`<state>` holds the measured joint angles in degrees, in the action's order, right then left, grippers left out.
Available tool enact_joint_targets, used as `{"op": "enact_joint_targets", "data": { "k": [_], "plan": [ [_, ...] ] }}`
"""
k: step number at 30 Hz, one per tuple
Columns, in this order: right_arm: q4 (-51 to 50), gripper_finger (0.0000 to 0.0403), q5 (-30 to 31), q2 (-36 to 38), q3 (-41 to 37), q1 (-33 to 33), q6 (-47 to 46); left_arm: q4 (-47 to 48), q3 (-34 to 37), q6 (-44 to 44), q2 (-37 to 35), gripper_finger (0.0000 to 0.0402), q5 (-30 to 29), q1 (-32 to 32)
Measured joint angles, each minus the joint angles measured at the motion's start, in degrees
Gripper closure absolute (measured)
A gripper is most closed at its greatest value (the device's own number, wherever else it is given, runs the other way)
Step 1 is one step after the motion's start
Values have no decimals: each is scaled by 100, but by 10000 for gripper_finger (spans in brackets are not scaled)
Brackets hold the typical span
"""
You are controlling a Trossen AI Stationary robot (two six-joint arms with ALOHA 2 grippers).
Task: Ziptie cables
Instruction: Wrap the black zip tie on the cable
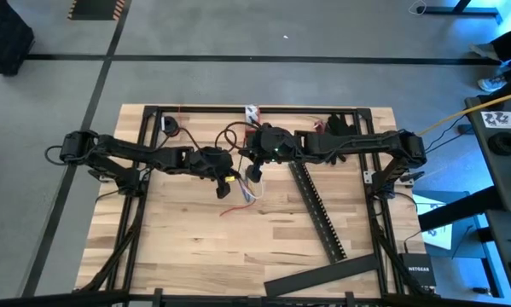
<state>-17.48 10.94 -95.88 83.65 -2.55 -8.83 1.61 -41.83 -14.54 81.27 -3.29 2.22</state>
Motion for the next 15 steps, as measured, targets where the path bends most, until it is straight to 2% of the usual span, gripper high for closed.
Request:
{"op": "enact_joint_targets", "data": {
  "k": [4, 12, 15],
  "plan": [
    [-520, 403, 104, 0, 389, 0, 224, -43, -7, -68, 59, 377, -29, -38],
    [-508, 403, 262, 0, 436, 0, 305, -48, 14, -59, 165, 371, -40, -53],
    [-444, 403, 286, 0, 435, -2, 301, -313, 106, -75, 305, 369, -42, -100]
  ]
}}
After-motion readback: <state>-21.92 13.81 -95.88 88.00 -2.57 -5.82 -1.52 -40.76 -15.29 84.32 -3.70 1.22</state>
